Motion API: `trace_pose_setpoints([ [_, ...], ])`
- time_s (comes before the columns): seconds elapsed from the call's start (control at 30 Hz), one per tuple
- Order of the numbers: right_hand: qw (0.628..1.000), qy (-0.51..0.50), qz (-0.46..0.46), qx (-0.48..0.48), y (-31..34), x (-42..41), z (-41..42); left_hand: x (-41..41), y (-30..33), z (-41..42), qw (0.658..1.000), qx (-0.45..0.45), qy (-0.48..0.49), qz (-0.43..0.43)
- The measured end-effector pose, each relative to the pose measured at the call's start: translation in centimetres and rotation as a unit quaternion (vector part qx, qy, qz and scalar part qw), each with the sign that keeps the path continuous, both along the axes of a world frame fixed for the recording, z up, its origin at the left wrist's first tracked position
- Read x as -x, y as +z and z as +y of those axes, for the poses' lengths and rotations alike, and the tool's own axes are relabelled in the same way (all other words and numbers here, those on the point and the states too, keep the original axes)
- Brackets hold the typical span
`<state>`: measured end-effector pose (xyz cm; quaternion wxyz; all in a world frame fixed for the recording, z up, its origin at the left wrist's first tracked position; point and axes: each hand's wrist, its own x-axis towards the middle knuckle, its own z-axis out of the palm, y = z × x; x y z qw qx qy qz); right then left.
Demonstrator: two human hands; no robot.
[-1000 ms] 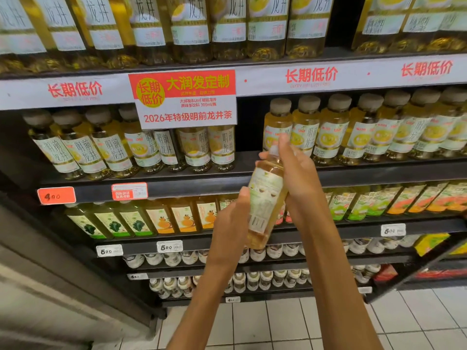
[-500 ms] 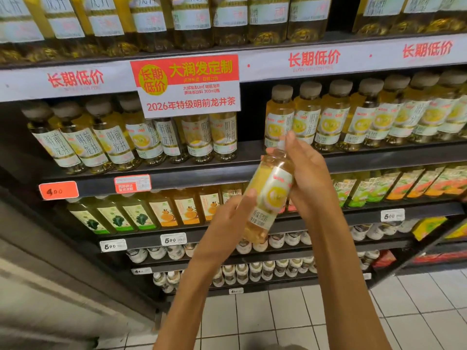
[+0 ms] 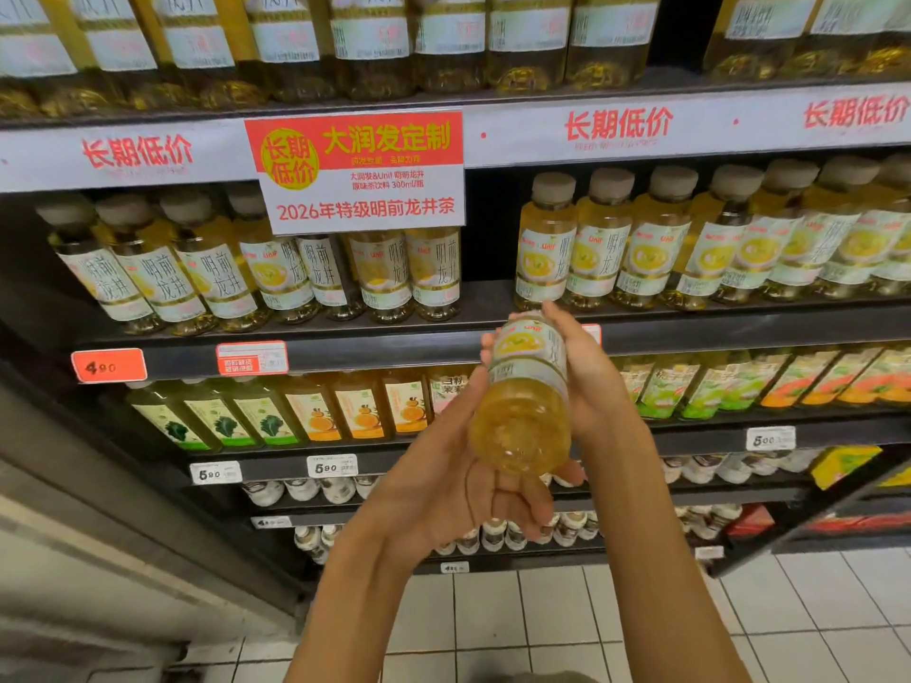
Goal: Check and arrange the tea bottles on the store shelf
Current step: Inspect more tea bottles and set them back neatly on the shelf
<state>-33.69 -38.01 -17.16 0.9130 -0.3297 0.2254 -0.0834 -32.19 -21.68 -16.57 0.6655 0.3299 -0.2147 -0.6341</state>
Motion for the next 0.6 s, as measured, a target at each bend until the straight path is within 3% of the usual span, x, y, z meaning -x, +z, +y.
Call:
trace_pose_setpoints([
  [0.17, 0.996, 0.092, 0.005, 0.014, -1.4, -0.2, -0.1, -0.3, 0.1, -0.6, 1.0, -0.014, 0.01, -0.003],
  [0.3, 0.993, 0.108, 0.039, 0.028, -0.6, -0.6, -0.4, -0.7, 0.2, -0.6, 1.0, -0.021, 0.015, -0.004],
  [0.4, 0.996, 0.041, -0.029, 0.078, 0.6, -1.0, -0.6, -0.8, 0.3, -0.6, 0.999, -0.032, 0.029, -0.013],
  [0.5, 0.978, 0.009, -0.117, 0.175, 2.4, -1.0, -0.7, -0.9, 0.2, -0.6, 0.992, -0.056, 0.103, -0.042],
  [0.6, 0.96, 0.002, -0.132, 0.248, 3.5, -0.7, -0.2, -0.8, 0.1, -1.0, 0.979, -0.071, 0.168, -0.091],
])
